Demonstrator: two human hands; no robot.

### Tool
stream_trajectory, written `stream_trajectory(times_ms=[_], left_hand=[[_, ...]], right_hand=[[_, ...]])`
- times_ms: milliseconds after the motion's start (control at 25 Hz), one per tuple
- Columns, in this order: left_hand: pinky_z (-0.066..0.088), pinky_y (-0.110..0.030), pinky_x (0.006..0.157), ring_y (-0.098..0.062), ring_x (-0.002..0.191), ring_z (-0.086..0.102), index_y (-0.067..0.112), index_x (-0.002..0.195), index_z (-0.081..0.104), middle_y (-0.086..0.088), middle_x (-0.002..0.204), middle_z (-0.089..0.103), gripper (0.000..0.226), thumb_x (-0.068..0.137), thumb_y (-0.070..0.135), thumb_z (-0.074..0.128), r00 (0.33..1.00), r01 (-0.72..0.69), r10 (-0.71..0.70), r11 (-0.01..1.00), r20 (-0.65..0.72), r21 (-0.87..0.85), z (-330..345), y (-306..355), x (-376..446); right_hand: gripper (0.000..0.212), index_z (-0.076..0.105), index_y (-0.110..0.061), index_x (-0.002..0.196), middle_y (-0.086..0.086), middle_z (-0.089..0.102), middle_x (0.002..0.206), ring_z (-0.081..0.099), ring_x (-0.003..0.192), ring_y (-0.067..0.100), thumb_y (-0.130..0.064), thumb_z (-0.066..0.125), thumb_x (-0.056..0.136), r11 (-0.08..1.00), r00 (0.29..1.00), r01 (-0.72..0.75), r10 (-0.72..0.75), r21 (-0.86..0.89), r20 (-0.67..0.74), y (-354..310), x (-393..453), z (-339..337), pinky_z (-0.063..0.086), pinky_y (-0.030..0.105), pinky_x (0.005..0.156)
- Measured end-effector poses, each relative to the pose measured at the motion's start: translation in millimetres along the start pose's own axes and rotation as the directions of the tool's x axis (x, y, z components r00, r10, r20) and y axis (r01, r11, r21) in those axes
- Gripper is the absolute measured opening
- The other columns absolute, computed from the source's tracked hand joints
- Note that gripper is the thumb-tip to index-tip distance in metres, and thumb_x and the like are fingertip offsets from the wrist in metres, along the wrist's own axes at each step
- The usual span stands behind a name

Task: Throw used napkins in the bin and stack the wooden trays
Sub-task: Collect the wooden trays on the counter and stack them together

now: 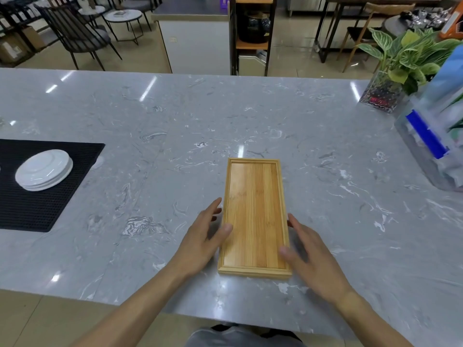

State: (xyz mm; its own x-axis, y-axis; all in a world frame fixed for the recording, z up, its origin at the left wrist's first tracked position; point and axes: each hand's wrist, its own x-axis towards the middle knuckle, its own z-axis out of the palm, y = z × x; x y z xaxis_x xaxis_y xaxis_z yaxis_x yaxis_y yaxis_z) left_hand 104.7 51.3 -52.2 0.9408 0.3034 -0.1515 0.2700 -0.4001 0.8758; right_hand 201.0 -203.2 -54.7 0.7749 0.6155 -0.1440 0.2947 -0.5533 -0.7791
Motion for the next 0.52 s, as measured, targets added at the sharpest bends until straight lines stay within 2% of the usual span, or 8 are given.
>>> stream_trajectory(times_ms=[40,80,160,200,280,400,520], left_hand=[[0.031,-0.029,0.106,0.004,0.130,0.037,0.046,0.149,0.014,0.021,0.146,0.038,0.089,0.075,0.080,0.050,0.998,-0.024,0.020,0.998,0.062,0.055,-0.8,-8.9,-13.0],[0.022,-0.034,0.113,0.002,0.135,0.028,0.042,0.151,0.008,0.022,0.149,0.033,0.101,0.070,0.083,0.052,0.993,-0.055,0.039,0.988,0.110,0.142,-1.7,-18.5,-24.6],[0.004,-0.038,0.120,0.000,0.141,0.014,0.035,0.153,0.004,0.020,0.151,0.025,0.115,0.064,0.085,0.056,0.985,-0.128,0.078,0.928,0.152,0.349,-1.7,-34.7,-39.1],[0.000,-0.040,0.121,-0.003,0.144,0.010,0.032,0.153,0.007,0.017,0.152,0.023,0.115,0.063,0.085,0.056,0.983,-0.157,0.096,0.882,0.157,0.445,0.2,-39.8,-42.1],[0.001,-0.045,0.121,-0.009,0.145,0.011,0.025,0.151,0.022,0.010,0.152,0.027,0.109,0.066,0.082,0.056,0.980,-0.198,0.149,0.809,0.133,0.553,4.6,-43.4,-43.1],[0.011,-0.051,0.118,-0.013,0.141,0.022,0.021,0.143,0.042,0.005,0.144,0.038,0.090,0.071,0.074,0.055,0.972,-0.226,0.220,0.775,0.083,0.591,8.5,-41.4,-36.1],[0.016,-0.052,0.116,-0.014,0.137,0.029,0.020,0.137,0.050,0.005,0.138,0.044,0.083,0.072,0.071,0.059,0.965,-0.248,0.250,0.771,0.080,0.587,8.7,-44.2,-30.2]], right_hand=[[0.088,0.002,-0.052,0.146,-0.052,0.009,0.142,0.006,0.137,-0.017,-0.083,0.045,0.075,0.994,0.999,0.017,-0.014,-0.109,0.031,9.3,-11.5,4.4,0.020,0.033,0.116],[0.100,-0.006,-0.045,0.148,-0.042,0.000,0.150,-0.007,0.141,-0.010,-0.087,0.043,0.071,0.969,0.999,0.030,-0.019,-0.245,0.048,18.0,-20.6,8.9,0.006,0.039,0.120],[0.108,-0.010,-0.037,0.148,-0.021,-0.002,0.157,-0.019,0.144,0.004,-0.092,0.036,0.067,0.875,0.999,0.039,-0.020,-0.482,0.045,30.8,-31.5,18.0,-0.009,0.048,0.119],[0.106,-0.006,-0.035,0.149,-0.015,0.001,0.159,-0.018,0.146,0.010,-0.092,0.033,0.068,0.839,0.999,0.036,-0.019,-0.542,0.038,32.7,-34.1,21.5,-0.010,0.051,0.118],[0.102,0.006,-0.031,0.151,-0.009,0.010,0.160,-0.010,0.148,0.017,-0.089,0.030,0.070,0.822,1.000,0.020,-0.025,-0.570,0.000,30.0,-34.0,26.4,-0.008,0.057,0.117],[0.095,0.017,-0.031,0.151,-0.005,0.021,0.160,0.001,0.149,0.021,-0.087,0.028,0.074,0.822,0.997,-0.027,-0.019,-0.569,-0.074,24.6,-28.8,31.7,-0.005,0.059,0.117],[0.092,0.027,-0.030,0.149,-0.001,0.026,0.158,0.006,0.148,0.023,-0.086,0.026,0.076,0.805,0.996,-0.026,-0.029,-0.592,-0.083,25.9,-25.4,34.4,0.001,0.063,0.116]])
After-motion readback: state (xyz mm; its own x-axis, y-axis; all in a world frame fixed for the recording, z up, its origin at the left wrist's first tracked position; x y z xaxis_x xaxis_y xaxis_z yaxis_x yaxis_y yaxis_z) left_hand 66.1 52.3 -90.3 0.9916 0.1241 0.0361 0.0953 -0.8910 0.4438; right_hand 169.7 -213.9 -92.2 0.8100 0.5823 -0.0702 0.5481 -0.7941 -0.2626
